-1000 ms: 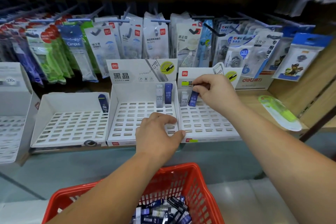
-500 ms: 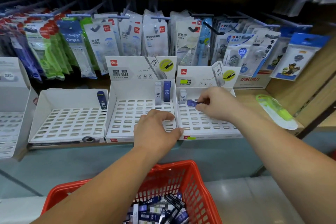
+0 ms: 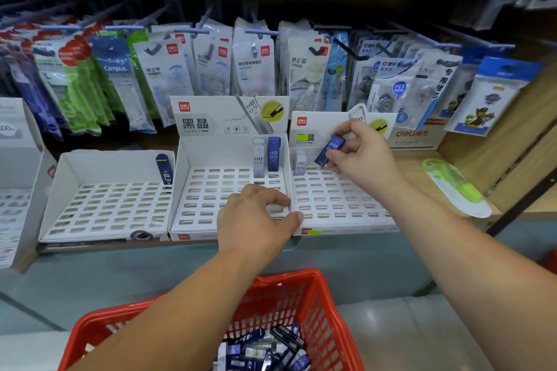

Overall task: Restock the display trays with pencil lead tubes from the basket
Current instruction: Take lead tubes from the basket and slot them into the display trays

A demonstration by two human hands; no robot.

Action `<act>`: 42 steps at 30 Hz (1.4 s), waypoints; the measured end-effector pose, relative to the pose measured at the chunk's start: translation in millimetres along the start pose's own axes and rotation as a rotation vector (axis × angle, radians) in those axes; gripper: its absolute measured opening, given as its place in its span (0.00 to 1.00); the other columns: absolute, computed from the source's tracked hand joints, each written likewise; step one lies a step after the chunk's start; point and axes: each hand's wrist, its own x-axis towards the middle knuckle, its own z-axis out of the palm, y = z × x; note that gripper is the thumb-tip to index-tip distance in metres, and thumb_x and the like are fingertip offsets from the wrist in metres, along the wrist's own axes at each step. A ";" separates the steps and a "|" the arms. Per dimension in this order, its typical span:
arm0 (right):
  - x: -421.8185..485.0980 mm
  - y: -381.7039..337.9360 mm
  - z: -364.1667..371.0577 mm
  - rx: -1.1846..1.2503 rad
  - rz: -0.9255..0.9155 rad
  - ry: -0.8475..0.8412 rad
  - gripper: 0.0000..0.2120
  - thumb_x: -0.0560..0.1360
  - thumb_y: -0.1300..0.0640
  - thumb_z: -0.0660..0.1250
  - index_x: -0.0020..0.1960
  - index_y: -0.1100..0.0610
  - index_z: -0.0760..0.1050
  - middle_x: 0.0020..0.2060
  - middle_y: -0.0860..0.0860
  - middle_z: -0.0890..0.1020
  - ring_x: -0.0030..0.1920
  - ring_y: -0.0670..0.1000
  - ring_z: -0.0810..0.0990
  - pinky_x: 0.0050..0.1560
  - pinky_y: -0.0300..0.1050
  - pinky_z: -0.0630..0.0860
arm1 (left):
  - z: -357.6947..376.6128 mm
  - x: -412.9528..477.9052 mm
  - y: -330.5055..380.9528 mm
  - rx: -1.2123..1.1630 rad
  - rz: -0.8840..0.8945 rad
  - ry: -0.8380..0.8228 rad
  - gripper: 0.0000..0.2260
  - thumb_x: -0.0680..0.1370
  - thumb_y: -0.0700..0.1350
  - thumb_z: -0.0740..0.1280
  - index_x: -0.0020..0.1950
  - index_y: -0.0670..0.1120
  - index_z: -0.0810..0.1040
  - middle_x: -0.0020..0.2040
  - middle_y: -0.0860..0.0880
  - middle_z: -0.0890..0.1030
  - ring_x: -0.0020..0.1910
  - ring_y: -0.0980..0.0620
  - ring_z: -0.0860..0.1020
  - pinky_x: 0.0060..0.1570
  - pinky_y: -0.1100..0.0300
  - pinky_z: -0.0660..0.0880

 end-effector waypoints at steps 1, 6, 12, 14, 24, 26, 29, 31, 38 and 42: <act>0.4 2.1 0.9 0.019 -0.001 0.010 0.16 0.75 0.68 0.72 0.45 0.46 0.76 0.39 0.61 0.84 0.42 0.61 0.86 0.47 0.57 0.85 | -0.5 -0.1 -0.2 0.003 0.002 -0.008 0.13 0.72 0.64 0.74 0.53 0.61 0.83 0.61 0.60 0.77 0.62 0.54 0.74 0.64 0.52 0.72; 3.1 10.2 6.8 -0.011 -0.030 0.022 0.16 0.75 0.65 0.73 0.43 0.42 0.82 0.40 0.49 0.85 0.42 0.54 0.85 0.52 0.60 0.83 | -0.7 0.4 -0.3 0.008 0.000 -0.006 0.12 0.72 0.64 0.74 0.52 0.62 0.82 0.60 0.60 0.78 0.61 0.54 0.74 0.63 0.53 0.72; 2.2 7.3 11.7 -0.024 -0.077 0.032 0.16 0.74 0.68 0.74 0.49 0.47 0.78 0.42 0.53 0.83 0.34 0.44 0.77 0.47 0.45 0.81 | 2.2 -0.2 4.8 0.025 -0.040 0.017 0.11 0.72 0.61 0.74 0.52 0.61 0.82 0.60 0.60 0.78 0.61 0.53 0.73 0.63 0.54 0.71; 2.1 5.6 14.0 -0.060 -0.123 0.016 0.15 0.73 0.70 0.73 0.47 0.51 0.78 0.41 0.52 0.82 0.31 0.39 0.74 0.42 0.36 0.78 | 1.7 0.0 5.1 0.029 -0.043 0.008 0.11 0.72 0.62 0.74 0.52 0.61 0.82 0.61 0.60 0.77 0.61 0.53 0.73 0.62 0.55 0.70; 4.4 8.7 22.9 -0.149 -0.161 0.000 0.13 0.76 0.68 0.71 0.55 0.55 0.86 0.47 0.48 0.85 0.49 0.50 0.83 0.61 0.50 0.80 | -1.9 0.7 6.0 0.015 -0.062 -0.026 0.12 0.71 0.60 0.74 0.53 0.61 0.81 0.62 0.59 0.77 0.63 0.53 0.72 0.66 0.52 0.70; 1.7 8.8 24.0 -0.202 -0.213 0.041 0.12 0.76 0.68 0.71 0.57 0.56 0.85 0.46 0.47 0.83 0.46 0.47 0.81 0.59 0.48 0.80 | -1.9 0.3 6.2 0.023 -0.058 -0.021 0.12 0.71 0.61 0.74 0.53 0.61 0.81 0.61 0.59 0.77 0.63 0.53 0.72 0.66 0.52 0.70; 0.8 6.4 24.9 -0.228 -0.234 0.048 0.11 0.76 0.67 0.71 0.54 0.53 0.82 0.39 0.43 0.80 0.39 0.45 0.79 0.52 0.50 0.81 | -1.7 -0.2 6.0 0.024 -0.053 -0.022 0.12 0.71 0.61 0.74 0.53 0.61 0.81 0.61 0.59 0.76 0.63 0.53 0.72 0.66 0.52 0.70; 2.3 5.7 25.3 -0.290 -0.257 0.047 0.09 0.76 0.65 0.72 0.52 0.52 0.81 0.40 0.47 0.82 0.41 0.49 0.80 0.51 0.53 0.81 | -1.6 0.0 5.5 0.029 -0.046 -0.020 0.13 0.71 0.61 0.73 0.54 0.61 0.81 0.61 0.59 0.76 0.63 0.53 0.72 0.66 0.52 0.70; -18.7 4.7 13.1 -0.505 -0.175 -0.108 0.23 0.73 0.48 0.76 0.67 0.45 0.78 0.51 0.43 0.75 0.49 0.48 0.77 0.55 0.53 0.79 | -7.8 -4.2 2.6 0.075 0.059 -0.072 0.15 0.75 0.61 0.72 0.61 0.59 0.80 0.65 0.58 0.76 0.65 0.51 0.71 0.68 0.51 0.68; -56.2 -2.7 10.9 -0.401 -0.130 -0.095 0.23 0.72 0.46 0.76 0.66 0.48 0.78 0.49 0.45 0.78 0.47 0.48 0.78 0.56 0.54 0.79 | -19.2 -20.2 0.9 0.083 0.154 -0.089 0.22 0.77 0.57 0.73 0.68 0.51 0.78 0.68 0.52 0.76 0.68 0.49 0.72 0.69 0.51 0.69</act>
